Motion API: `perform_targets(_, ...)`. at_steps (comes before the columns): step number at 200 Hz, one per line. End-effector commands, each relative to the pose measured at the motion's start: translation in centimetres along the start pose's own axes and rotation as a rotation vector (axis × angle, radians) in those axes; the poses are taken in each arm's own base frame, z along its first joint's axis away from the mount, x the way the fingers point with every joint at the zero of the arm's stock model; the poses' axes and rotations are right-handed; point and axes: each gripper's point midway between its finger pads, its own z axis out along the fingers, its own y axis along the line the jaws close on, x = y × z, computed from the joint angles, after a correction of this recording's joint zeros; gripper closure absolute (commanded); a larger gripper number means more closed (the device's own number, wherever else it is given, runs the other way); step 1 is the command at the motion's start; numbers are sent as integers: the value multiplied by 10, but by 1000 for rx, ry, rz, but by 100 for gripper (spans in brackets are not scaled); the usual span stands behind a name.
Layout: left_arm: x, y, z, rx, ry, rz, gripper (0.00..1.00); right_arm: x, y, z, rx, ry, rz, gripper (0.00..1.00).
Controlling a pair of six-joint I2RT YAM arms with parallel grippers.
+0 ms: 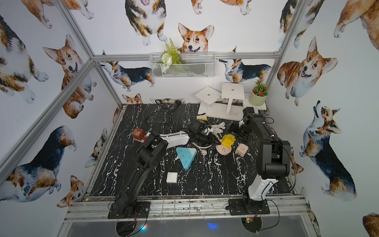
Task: Pull the plug off the socket
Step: Remove the plug from the socket.
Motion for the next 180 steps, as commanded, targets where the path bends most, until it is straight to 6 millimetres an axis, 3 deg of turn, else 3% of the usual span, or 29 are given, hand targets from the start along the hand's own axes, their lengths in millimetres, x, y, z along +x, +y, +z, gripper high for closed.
perform_targets(1,5,22,0,-80,5,-48,100,2,10,7,5,29,-87,10)
perform_targets(61,6,23,0,-83,7,-51,100,18,-3,26,100,113,-136,16)
perform_targets(98,6,27,-1,-98,3,-58,100,18,7,26,45,122,-169,28)
perform_targets(120,7,40,-4,-178,-2,-56,100,14,12,18,4,122,-175,36)
perform_targets(132,8,45,-7,-213,-5,-46,100,6,15,6,-61,86,-137,54)
perform_targets(145,9,51,-10,-246,-11,-38,100,-3,14,-5,-112,57,-76,99)
perform_targets(180,11,66,-13,-298,-13,-76,100,-5,25,-18,-178,60,-77,100)
